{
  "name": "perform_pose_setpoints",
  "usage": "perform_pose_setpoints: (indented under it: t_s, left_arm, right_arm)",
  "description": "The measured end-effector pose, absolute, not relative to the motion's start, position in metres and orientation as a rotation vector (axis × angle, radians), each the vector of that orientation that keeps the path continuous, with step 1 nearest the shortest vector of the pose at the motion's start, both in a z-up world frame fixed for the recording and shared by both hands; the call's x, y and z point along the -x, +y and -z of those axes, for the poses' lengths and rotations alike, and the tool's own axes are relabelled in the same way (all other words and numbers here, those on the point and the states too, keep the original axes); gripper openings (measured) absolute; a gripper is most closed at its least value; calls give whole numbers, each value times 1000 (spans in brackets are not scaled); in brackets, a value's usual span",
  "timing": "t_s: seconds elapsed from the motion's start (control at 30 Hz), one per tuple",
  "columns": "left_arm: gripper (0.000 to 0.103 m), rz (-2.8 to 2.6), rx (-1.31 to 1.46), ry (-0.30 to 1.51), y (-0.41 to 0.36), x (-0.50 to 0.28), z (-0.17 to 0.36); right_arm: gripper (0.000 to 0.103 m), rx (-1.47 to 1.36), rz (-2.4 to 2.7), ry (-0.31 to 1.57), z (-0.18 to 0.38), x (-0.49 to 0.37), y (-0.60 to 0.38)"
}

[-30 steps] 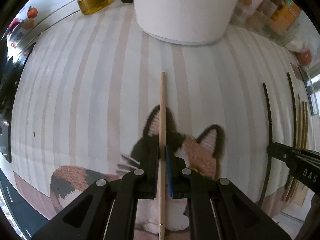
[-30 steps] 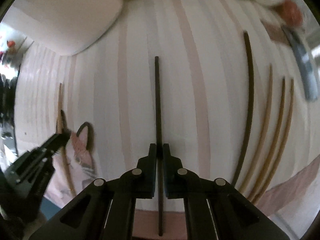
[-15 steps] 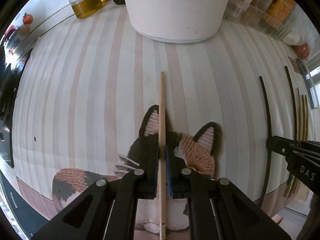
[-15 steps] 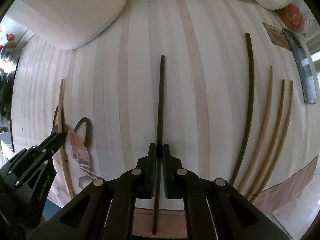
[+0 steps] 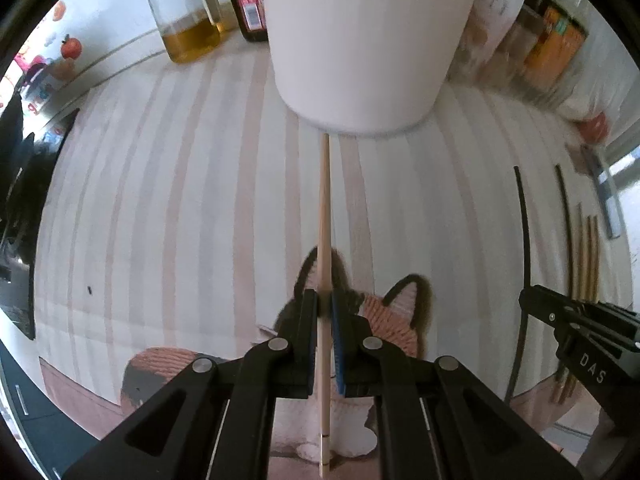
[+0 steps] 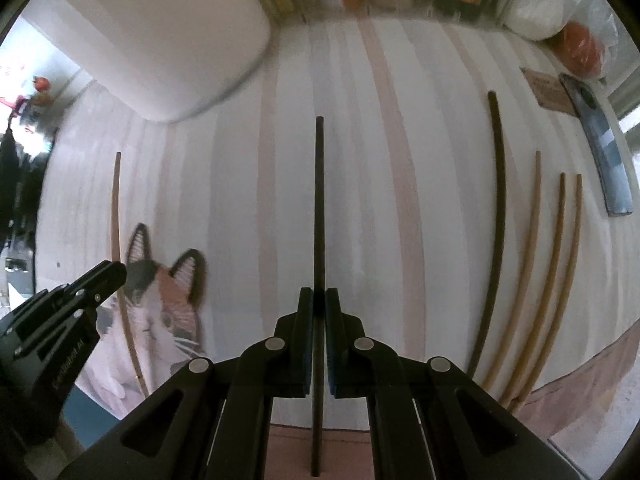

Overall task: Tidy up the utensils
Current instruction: 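Lift both held chopsticks upright and carry them toward the holder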

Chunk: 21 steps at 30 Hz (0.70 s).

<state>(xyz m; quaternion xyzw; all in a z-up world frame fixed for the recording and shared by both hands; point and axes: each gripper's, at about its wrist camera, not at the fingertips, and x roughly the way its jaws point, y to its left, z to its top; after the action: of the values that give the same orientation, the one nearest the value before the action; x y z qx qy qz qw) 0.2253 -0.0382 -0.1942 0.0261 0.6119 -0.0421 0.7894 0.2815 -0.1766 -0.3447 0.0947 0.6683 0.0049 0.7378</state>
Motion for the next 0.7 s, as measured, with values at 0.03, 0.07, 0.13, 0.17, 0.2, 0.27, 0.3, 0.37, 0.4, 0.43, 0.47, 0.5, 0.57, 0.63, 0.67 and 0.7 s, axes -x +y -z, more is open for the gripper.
perform_pose_setpoints:
  t_s: [0.03,0.07,0.13,0.17,0.2,0.27,0.3,0.37,0.4,0.43,0.47,0.5,0.57,0.63,0.67,0.7]
  left_arm:
    - [4,96,-48,1309,-37,-226,189]
    - [4,99,-44,1296,-37,-226,183]
    - [4,107,-35,1274,-37,-224,173]
    - [4,111,-30,1260,-37,-224,166]
    - [4,115,-25,1249,-37,-224,160]
    - [4,124,-12,1223,-35,-225,148]
    - [4,128,-3,1203,-34,-225,139]
    - [4,131,2,1171,-33,-226,130]
    - [4,133,6,1155,-32,-227,123]
    - [4,138,13,1137,-31,-228,115]
    - [4,140,18,1121,-31,-228,108]
    - [4,142,24,1103,-30,-229,101]
    - [4,146,32,1064,-30,-232,85]
    - [4,152,47,1025,-27,-235,67]
    - [4,151,54,1004,-26,-236,58]
    - [4,154,62,985,-24,-237,50]
  right_arm:
    - [5,-215,-16,1445,339,-280,-176]
    - [5,-216,-22,1425,333,-280,-175]
    - [5,-229,-32,1382,321,-278,-175]
    - [5,-230,-38,1368,316,-278,-176]
    - [5,-230,-42,1343,308,-278,-176]
    - [5,-238,-48,1303,298,-275,-174]
    - [5,-242,-51,1277,290,-274,-173]
    - [5,-252,-58,1237,278,-278,-176]
    - [5,-257,-61,1208,270,-278,-175]
    - [5,-264,-67,1189,263,-282,-182]
    - [5,-270,-73,1165,255,-285,-184]
    - [5,-272,-76,1146,250,-286,-185]
    - [5,-287,-95,1099,232,-290,-188]
    - [5,-296,-110,1055,218,-296,-187]
    - [5,-300,-120,1030,209,-298,-186]
    - [5,-302,-127,1014,200,-300,-188]
